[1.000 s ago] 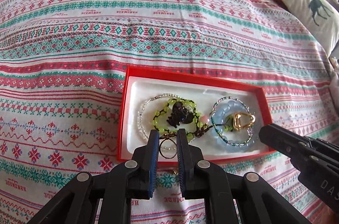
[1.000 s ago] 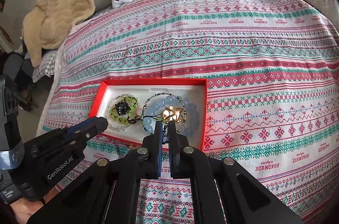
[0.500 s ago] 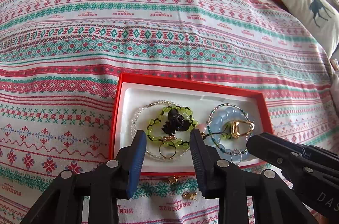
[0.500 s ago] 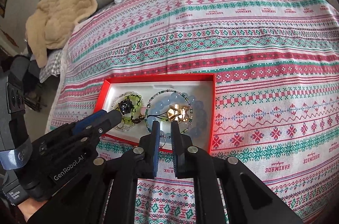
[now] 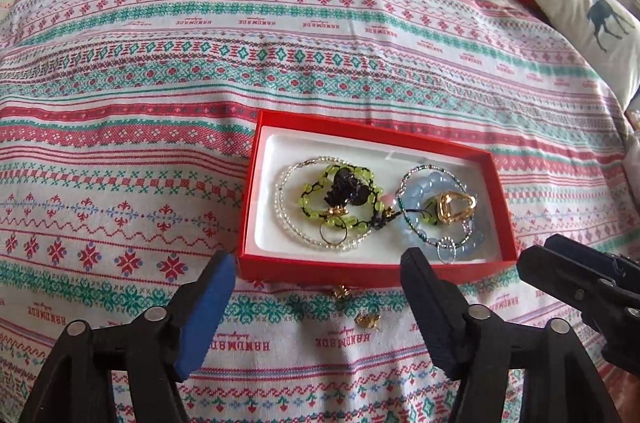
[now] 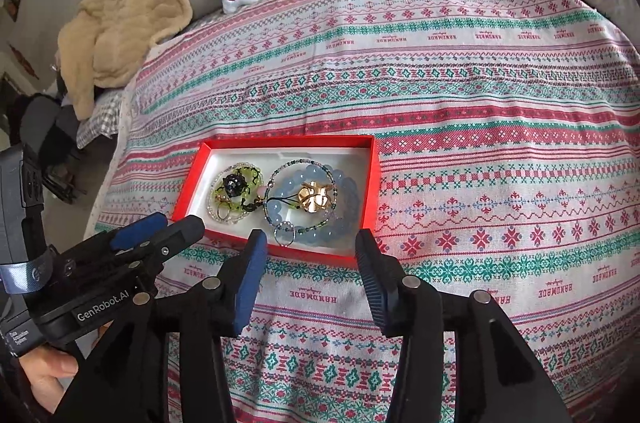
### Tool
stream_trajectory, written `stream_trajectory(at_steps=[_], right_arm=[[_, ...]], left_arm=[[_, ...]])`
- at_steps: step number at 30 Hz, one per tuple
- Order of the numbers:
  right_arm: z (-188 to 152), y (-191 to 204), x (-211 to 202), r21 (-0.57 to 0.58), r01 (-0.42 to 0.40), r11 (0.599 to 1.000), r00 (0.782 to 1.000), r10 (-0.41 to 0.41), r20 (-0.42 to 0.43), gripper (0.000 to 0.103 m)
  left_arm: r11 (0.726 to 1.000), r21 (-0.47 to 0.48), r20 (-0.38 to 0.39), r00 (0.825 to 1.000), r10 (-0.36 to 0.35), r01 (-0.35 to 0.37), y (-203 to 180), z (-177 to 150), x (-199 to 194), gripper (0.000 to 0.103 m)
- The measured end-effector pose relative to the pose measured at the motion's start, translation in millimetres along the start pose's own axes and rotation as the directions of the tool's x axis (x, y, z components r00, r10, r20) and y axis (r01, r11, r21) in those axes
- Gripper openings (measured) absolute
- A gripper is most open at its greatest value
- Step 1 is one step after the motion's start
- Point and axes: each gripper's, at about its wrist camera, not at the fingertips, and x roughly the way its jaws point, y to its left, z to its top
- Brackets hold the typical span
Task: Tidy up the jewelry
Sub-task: 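Open both tools over the red box to drop the hoop and stud, then move both open tools back to the gold earrings beside the box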
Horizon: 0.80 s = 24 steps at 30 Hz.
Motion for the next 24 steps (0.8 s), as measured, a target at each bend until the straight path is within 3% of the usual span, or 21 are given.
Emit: stream_trajectory(at_steps=[6,24], right_arm=[[-19,5,-11,-0.056,0.024,0.998,1.000,-0.025,-0.010,0.061],[-59,1,-6,-0.125,0.099,0.987,0.993,-0.107,-0.056,0.063]], left_arm=[[1.000,-0.012,-0.017,1.000,0.012,-0.012,4,-15,-7,0.090],[0.994,0.091,-0.063,0.995,0.071,-0.065,10,-63,-9,0.091]])
